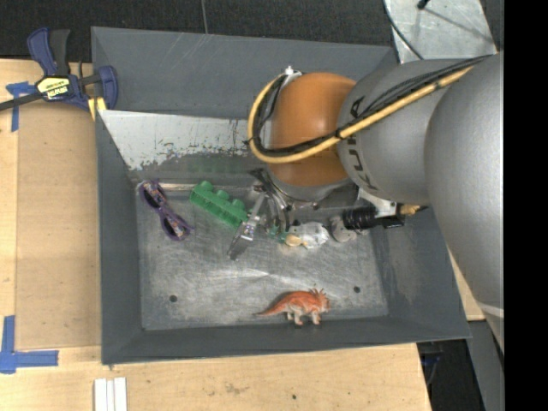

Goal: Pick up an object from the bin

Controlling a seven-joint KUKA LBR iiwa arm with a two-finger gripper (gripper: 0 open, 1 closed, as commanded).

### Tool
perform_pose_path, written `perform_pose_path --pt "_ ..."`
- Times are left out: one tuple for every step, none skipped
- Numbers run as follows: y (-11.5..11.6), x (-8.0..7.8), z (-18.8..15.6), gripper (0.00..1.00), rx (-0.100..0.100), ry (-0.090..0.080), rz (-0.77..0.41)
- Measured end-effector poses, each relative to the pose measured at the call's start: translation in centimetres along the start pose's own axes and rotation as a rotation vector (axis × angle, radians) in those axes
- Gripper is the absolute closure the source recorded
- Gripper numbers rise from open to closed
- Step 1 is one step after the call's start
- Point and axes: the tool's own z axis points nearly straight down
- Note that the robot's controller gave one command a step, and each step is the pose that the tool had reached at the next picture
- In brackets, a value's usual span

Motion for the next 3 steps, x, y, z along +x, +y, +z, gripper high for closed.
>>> perform_pose_path --pt "0.0 0.0 0.0 0.00 0.000 0.001 0.000" --pt "-0.4 0.6 -1.8 0.00 0.004 0.005 0.060" --pt "0.8 -2.0 5.1 1.00 -0.011 -0.026 0.166"
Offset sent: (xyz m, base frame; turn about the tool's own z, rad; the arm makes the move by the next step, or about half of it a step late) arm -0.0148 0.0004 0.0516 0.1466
